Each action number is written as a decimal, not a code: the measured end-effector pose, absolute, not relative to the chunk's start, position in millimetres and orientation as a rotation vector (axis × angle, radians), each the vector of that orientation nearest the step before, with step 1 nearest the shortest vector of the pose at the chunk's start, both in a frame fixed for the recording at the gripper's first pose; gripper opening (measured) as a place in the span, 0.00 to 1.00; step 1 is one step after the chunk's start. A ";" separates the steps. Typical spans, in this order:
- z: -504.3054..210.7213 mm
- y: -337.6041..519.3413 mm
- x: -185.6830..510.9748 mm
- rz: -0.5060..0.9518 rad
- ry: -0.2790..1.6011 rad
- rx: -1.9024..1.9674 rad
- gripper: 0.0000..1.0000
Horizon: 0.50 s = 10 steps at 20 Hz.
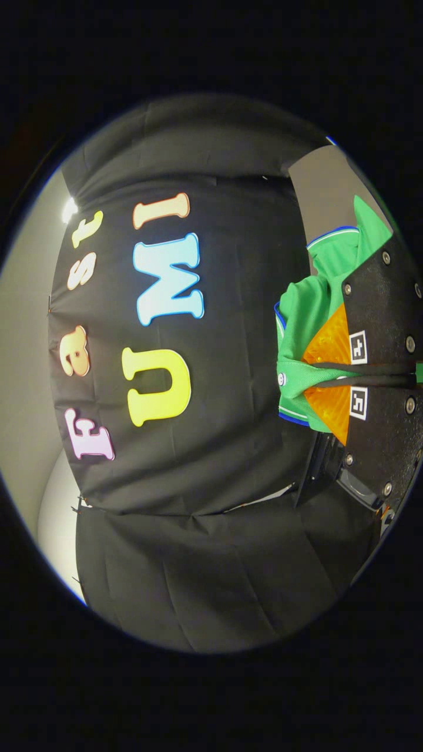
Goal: Put the clothes into the washing machine and then close the washing machine lid.
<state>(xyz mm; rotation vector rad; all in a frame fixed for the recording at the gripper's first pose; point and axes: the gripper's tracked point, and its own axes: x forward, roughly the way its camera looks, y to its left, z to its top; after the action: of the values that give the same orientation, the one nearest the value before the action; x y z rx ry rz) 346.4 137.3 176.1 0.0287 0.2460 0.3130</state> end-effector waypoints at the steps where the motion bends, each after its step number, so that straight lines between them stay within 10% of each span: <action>1: 175.7 148.7 345.3 0.324 0.244 0.026 0.00; 10: 165.4 249.3 320.6 0.429 0.245 0.036 0.00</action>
<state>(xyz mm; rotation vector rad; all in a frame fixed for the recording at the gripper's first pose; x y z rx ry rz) 320.6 249.3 165.4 0.0356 0.2448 0.4294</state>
